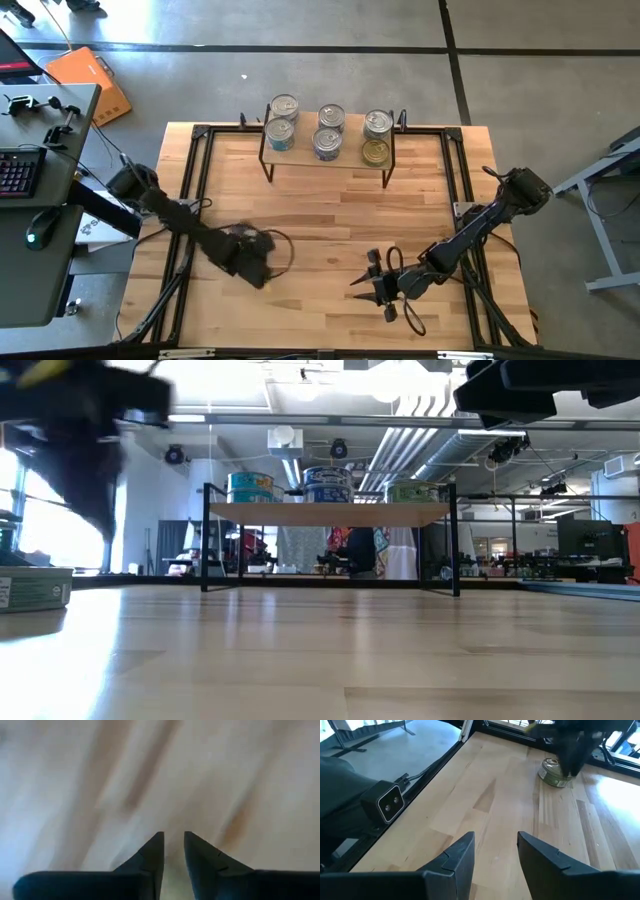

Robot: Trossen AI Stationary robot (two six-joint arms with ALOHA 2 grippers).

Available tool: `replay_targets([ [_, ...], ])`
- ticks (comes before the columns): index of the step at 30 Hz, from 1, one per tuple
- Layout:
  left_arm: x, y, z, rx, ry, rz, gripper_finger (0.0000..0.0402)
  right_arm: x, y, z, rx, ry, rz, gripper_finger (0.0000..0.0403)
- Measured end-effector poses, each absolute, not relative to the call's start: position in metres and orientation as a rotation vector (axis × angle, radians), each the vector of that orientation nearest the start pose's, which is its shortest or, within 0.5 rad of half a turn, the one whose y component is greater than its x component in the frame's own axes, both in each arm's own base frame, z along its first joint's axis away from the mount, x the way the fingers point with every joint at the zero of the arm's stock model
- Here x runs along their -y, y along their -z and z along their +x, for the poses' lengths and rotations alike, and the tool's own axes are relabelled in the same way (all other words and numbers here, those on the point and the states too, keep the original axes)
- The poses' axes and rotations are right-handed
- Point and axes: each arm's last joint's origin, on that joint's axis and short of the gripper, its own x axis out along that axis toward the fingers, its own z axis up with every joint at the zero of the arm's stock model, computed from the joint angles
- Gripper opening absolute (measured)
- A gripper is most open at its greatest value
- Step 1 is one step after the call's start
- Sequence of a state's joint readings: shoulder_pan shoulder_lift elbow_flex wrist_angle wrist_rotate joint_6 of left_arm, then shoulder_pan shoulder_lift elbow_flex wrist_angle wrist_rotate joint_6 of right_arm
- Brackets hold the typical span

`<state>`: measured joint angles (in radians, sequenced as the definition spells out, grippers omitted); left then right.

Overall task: Stack canned seafood by type on shelf
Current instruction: Stack the green tuna can on top of the green tuna can on the shelf

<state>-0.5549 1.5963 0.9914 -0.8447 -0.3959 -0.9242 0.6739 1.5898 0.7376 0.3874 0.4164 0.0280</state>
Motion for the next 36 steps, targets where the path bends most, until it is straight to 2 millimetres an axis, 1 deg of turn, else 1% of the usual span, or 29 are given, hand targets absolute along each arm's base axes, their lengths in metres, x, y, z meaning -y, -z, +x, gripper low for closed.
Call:
replay_targets([
  [2,0.131,-0.192,0.223,-1.305,-0.605,-0.157,0.0055,-0.188,-0.18,0.254,-0.401,-0.247,-0.215,0.0142],
  [4,0.129,-0.195,0.21,-1.413,-0.716,-0.189,0.0043,-0.188,-0.181,0.254,-0.399,-0.248,-0.214,0.0142],
  [6,0.126,-0.192,0.2,-1.49,-0.775,-0.19,0.003,-0.188,-0.181,0.254,-0.397,-0.249,-0.218,0.0142],
  [9,0.12,-0.178,0.195,-1.524,-0.789,-0.178,0.001,-0.188,-0.181,0.254,-0.397,-0.249,-0.219,0.0142],
  [13,0.112,-0.159,0.203,-1.476,-0.69,-0.202,0.0002,-0.188,-0.181,0.254,-0.397,-0.249,-0.221,0.0142],
  [16,0.105,-0.155,0.217,-1.395,-0.584,-0.177,0.0002,-0.188,-0.181,0.254,-0.397,-0.249,-0.221,0.0142],
  [18,0.103,-0.158,0.232,-1.312,-0.526,-0.175,0.0001,-0.188,-0.181,0.254,-0.397,-0.249,-0.221,0.0142],
  [20,0.104,-0.165,0.244,-1.276,-0.453,-0.155,0.0001,-0.188,-0.181,0.254,-0.397,-0.249,-0.221,0.0142],
  [22,0.114,-0.18,0.258,-1.196,-0.327,-0.116,0.0,-0.188,-0.181,0.254,-0.397,-0.249,-0.221,0.0142],
  [24,0.124,-0.195,0.267,-1.125,-0.232,-0.046,0.0,-0.188,-0.181,0.254,-0.397,-0.248,-0.218,0.0142],
  [27,0.137,-0.211,0.27,-1.064,-0.19,0.06,0.0,-0.187,-0.181,0.255,-0.396,-0.244,-0.217,0.0142],
  [29,0.143,-0.218,0.27,-1.046,-0.187,0.049,0.0,-0.186,-0.181,0.256,-0.397,-0.239,-0.211,0.0142],
  [31,0.147,-0.217,0.264,-1.101,-0.17,0.001,0.0,-0.185,-0.181,0.257,-0.398,-0.234,-0.21,0.0142],
  [33,0.149,-0.211,0.257,-1.188,-0.177,-0.053,0.0,-0.183,-0.181,0.258,-0.398,-0.228,-0.209,0.0142],
  [36,0.144,-0.197,0.24,-1.309,-0.304,-0.094,0.0,-0.181,-0.181,0.259,-0.399,-0.221,-0.207,0.0142],
])
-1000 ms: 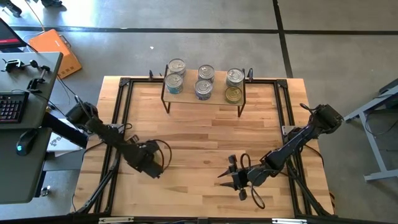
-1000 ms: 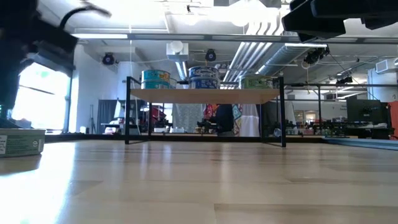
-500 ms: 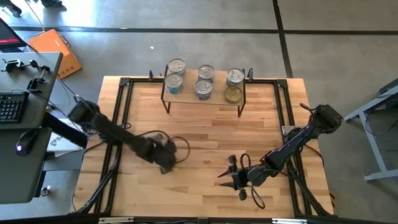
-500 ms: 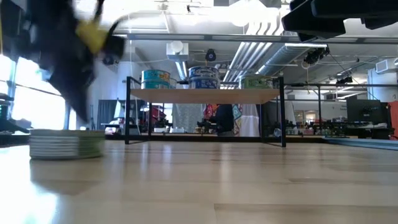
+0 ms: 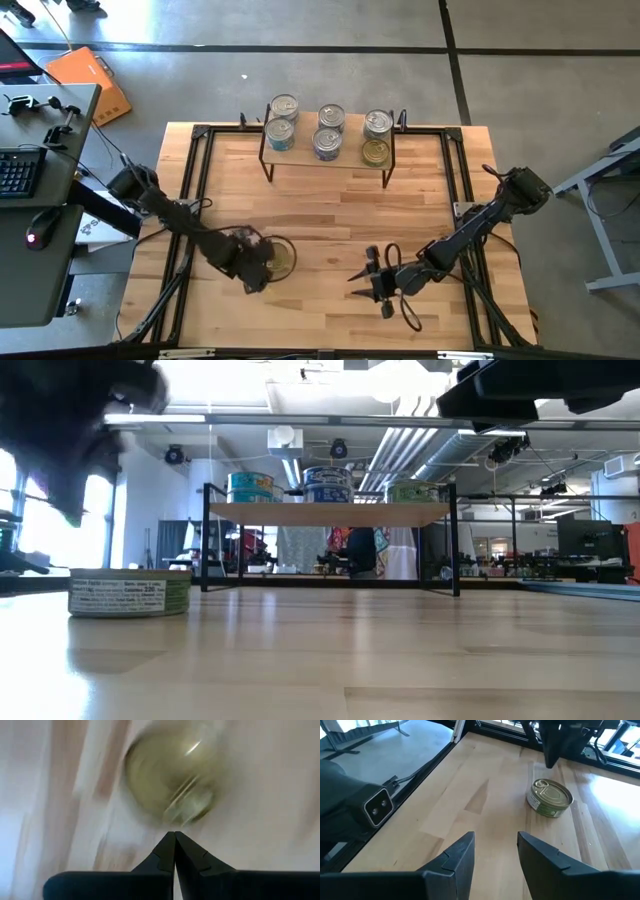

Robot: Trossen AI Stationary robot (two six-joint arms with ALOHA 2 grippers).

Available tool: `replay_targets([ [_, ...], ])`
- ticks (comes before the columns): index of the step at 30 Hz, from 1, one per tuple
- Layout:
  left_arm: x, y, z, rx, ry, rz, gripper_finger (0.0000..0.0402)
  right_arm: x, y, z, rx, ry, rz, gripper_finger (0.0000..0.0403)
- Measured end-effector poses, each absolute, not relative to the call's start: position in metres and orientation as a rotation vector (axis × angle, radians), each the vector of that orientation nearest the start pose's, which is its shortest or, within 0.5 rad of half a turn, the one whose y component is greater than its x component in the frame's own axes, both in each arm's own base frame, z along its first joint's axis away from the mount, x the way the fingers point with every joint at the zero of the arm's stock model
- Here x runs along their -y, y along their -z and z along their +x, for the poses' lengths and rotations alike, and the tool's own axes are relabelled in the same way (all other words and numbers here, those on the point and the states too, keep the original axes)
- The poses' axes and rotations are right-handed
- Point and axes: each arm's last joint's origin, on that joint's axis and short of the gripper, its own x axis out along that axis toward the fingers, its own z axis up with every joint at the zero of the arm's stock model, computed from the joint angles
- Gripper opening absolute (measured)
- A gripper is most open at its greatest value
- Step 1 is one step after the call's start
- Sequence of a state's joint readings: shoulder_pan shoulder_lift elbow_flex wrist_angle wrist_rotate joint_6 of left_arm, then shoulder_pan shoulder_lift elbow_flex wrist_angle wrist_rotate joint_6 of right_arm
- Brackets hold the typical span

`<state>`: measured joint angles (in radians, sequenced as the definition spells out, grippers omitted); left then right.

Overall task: Stack canned seafood by type on shelf
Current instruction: Stack the green tuna can on top of the green tuna can on the shelf

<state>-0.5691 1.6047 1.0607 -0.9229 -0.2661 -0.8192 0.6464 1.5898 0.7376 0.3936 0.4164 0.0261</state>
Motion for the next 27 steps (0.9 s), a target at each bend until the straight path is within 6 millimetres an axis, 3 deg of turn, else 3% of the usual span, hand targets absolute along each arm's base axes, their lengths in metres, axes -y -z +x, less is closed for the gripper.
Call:
replay_targets([
  [5,0.13,-0.165,0.223,-1.386,-0.418,-0.157,0.0,-0.178,-0.181,0.261,-0.4,-0.21,-0.205,0.0142],
  [8,0.129,-0.152,0.233,-1.302,-0.329,-0.259,0.0,-0.178,-0.181,0.261,-0.4,-0.209,-0.205,0.0142],
  [13,0.147,-0.165,0.265,-0.978,-0.031,-0.297,0.0,-0.178,-0.181,0.262,-0.395,-0.209,-0.202,0.0142],
  [17,0.152,-0.175,0.273,-0.863,0.053,-0.261,0.0,-0.177,-0.184,0.265,-0.359,-0.204,-0.182,0.0142],
  [21,0.144,-0.168,0.265,-0.929,-0.063,-0.193,0.0,-0.172,-0.176,0.281,-0.292,-0.198,-0.195,0.0142],
  [27,0.134,-0.164,0.26,-0.891,-0.296,-0.089,0.0,-0.145,-0.139,0.313,-0.267,-0.285,-0.321,0.0157],
])
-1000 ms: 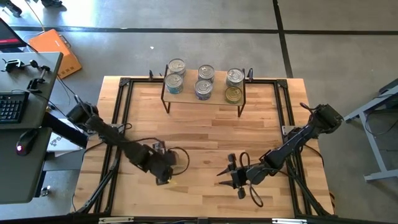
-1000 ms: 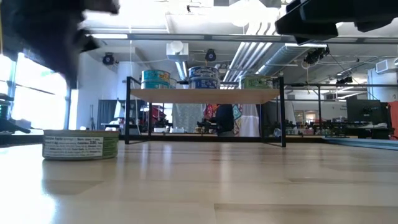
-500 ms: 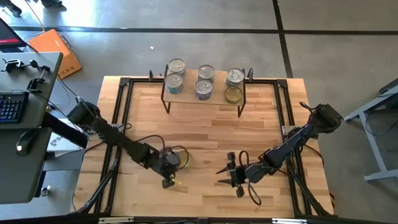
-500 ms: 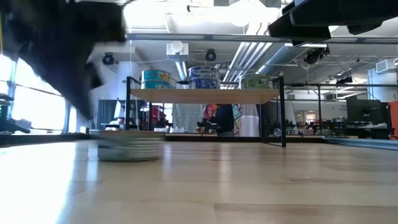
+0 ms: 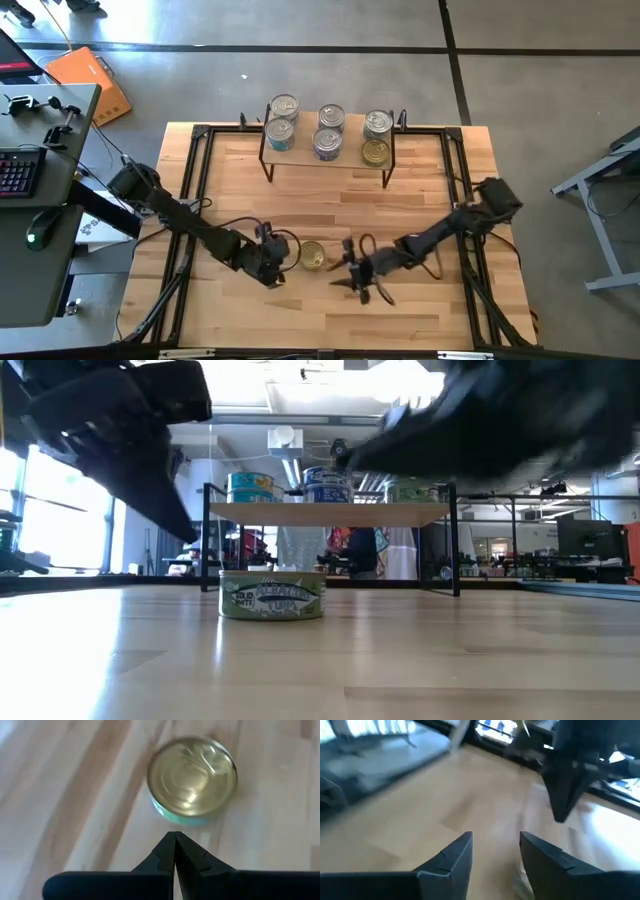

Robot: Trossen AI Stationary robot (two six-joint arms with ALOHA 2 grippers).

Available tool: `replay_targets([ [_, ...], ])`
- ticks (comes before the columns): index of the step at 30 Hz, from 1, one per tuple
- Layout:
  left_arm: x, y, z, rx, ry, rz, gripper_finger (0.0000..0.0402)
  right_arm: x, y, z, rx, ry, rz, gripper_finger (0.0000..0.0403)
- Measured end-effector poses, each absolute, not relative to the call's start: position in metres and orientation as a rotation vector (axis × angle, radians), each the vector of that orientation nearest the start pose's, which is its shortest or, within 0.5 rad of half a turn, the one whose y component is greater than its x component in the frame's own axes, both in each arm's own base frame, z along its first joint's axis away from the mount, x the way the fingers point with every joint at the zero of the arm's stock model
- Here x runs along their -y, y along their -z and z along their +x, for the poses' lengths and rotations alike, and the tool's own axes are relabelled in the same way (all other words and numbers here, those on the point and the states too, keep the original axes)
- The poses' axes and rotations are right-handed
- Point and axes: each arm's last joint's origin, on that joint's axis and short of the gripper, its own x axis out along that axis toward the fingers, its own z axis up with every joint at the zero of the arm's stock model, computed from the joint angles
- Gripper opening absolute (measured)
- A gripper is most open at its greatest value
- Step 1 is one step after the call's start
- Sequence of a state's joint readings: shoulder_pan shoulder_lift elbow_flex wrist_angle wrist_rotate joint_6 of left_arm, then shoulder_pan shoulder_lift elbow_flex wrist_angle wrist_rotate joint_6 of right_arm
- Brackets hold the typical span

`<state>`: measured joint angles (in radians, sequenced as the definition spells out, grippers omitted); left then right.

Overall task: Stack canned seafood by type on shelf
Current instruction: Stack the green tuna can on top of the green tuna can on the shelf

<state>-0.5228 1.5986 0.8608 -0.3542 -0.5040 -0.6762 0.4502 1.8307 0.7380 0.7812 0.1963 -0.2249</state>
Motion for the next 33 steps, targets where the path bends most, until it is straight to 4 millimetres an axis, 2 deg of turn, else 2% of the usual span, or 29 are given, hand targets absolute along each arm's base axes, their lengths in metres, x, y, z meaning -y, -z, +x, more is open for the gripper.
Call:
replay_targets([
  [5,0.132,-0.166,0.262,-0.829,-0.355,-0.061,0.0,-0.117,-0.106,0.334,-0.302,-0.279,-0.477,0.0176],
  [10,0.127,-0.167,0.263,-0.798,-0.407,-0.034,0.0,-0.103,-0.089,0.36,-0.33,-0.356,-0.501,0.0169],
  [14,0.121,-0.167,0.266,-0.792,-0.437,-0.038,0.0,-0.102,-0.087,0.377,-0.398,-0.355,-0.551,0.0144],
  [17,0.118,-0.167,0.268,-0.793,-0.443,-0.035,0.0,-0.102,-0.088,0.385,-0.476,-0.327,-0.579,0.0102],
  [20,0.119,-0.168,0.268,-0.79,-0.433,-0.022,0.0,-0.102,-0.087,0.386,-0.536,-0.315,-0.574,0.0038],
  [22,0.12,-0.168,0.268,-0.786,-0.428,-0.024,0.0,-0.104,-0.087,0.384,-0.562,-0.279,-0.559,0.0012],
  [27,0.127,-0.168,0.266,-0.779,-0.404,-0.02,0.0,-0.12,-0.091,0.375,-0.603,-0.173,-0.596,0.0003],
  [33,0.133,-0.169,0.262,-0.767,-0.394,-0.002,0.0,-0.145,-0.115,0.352,-0.66,-0.132,-0.652,0.0001],
])
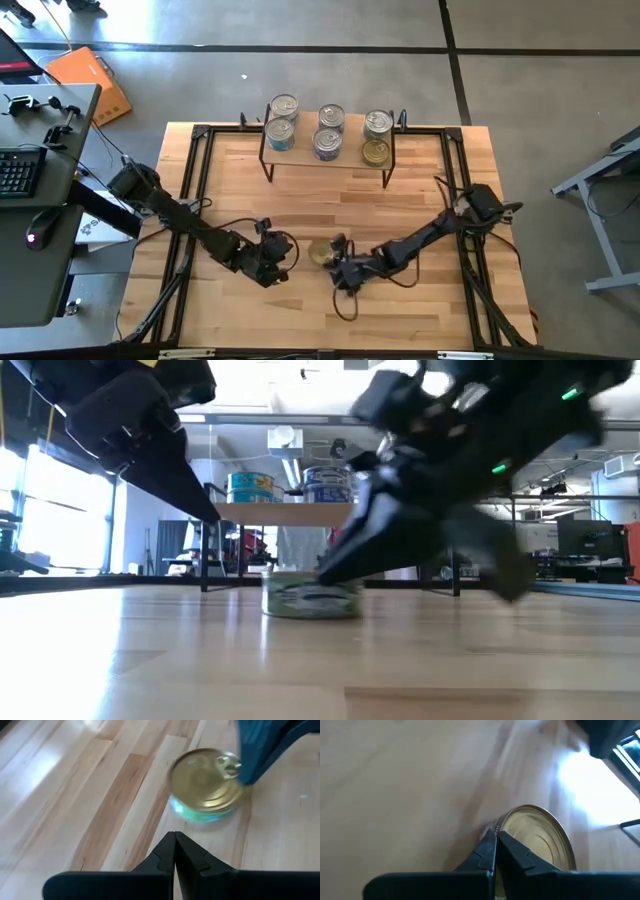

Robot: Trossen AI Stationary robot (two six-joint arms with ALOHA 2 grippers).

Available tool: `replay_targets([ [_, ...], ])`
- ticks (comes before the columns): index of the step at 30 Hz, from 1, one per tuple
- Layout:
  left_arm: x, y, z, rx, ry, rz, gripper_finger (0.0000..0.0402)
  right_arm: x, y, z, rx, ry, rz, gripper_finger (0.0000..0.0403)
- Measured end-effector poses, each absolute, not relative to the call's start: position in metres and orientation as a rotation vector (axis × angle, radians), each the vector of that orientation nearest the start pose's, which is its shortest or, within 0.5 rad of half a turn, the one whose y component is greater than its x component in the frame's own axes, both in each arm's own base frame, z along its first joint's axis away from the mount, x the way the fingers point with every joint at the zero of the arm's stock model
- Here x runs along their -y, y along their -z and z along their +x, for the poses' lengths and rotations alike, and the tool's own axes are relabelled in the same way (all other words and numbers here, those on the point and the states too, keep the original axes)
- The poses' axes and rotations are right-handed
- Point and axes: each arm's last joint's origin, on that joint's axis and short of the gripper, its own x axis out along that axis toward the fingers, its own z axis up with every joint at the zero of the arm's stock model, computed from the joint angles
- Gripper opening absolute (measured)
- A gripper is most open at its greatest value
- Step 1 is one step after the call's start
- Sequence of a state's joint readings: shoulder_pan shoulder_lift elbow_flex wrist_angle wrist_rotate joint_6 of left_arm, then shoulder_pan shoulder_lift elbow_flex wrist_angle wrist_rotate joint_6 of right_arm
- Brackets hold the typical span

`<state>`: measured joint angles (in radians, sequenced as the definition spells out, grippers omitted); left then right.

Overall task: Stack canned seafood by type on shelf
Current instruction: Stack the green tuna can on top of the green tuna can on the shelf

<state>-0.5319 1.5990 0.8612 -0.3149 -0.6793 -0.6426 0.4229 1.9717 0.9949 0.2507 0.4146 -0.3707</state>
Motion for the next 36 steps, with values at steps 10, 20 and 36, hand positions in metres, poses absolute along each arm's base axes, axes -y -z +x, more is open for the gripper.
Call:
replay_targets([
  [10,0.135,-0.17,0.262,-0.737,-0.413,0.01,0.0,-0.18,-0.146,0.319,-0.65,-0.079,-0.687,0.0],
  [20,0.157,-0.158,0.284,-0.618,-0.235,0.224,0.0,-0.187,-0.15,0.297,-0.686,0.074,-0.65,0.0001],
  [36,0.133,-0.121,0.322,-0.592,-0.255,0.132,0.0003,-0.173,-0.147,0.303,-0.602,-0.058,-0.38,0.0055],
])
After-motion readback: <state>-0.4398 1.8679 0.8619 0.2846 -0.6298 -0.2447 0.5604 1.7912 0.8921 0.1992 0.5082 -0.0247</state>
